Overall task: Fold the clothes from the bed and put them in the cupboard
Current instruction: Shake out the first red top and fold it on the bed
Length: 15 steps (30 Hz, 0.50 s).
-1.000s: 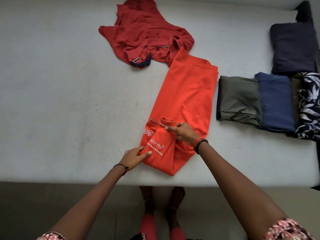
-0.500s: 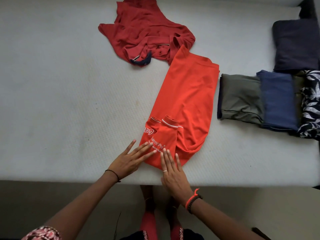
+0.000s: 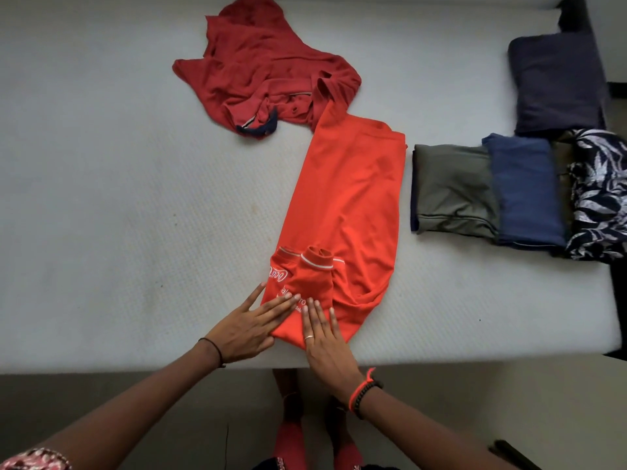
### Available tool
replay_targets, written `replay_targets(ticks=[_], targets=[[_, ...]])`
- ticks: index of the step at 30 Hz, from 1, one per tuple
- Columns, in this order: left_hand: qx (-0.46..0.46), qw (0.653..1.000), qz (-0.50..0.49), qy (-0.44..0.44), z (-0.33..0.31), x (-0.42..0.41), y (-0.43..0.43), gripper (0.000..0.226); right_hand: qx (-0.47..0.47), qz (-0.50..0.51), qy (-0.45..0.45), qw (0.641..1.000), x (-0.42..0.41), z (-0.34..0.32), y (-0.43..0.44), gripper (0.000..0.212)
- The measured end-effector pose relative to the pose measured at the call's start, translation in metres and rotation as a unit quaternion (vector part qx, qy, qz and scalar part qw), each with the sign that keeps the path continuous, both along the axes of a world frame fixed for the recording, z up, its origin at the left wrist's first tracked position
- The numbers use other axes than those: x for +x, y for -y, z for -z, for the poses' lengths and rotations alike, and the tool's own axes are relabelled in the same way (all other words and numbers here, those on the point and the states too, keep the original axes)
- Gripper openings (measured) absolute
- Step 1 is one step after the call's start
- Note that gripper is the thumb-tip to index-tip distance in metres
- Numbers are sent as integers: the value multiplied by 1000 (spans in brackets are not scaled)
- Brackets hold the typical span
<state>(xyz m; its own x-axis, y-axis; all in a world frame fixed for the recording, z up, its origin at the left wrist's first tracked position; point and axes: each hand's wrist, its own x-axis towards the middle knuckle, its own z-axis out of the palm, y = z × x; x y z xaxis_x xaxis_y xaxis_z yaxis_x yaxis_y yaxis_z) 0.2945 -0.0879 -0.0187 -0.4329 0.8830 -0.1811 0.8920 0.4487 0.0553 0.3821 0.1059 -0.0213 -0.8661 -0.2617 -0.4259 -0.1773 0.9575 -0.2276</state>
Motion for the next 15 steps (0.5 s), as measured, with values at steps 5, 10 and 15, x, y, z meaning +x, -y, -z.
replay_targets(ticks=[5, 10, 15], targets=[[30, 996, 57, 66, -22, 27, 4, 69, -18, -37, 21, 999, 50, -16, -3, 78], [110, 984, 62, 121, -41, 11, -15, 53, 2, -45, 50, 998, 72, -21, -10, 105], [44, 960, 1, 276, -29, -18, -48, 67, -18, -10, 131, 991, 82, -17, -1, 119]])
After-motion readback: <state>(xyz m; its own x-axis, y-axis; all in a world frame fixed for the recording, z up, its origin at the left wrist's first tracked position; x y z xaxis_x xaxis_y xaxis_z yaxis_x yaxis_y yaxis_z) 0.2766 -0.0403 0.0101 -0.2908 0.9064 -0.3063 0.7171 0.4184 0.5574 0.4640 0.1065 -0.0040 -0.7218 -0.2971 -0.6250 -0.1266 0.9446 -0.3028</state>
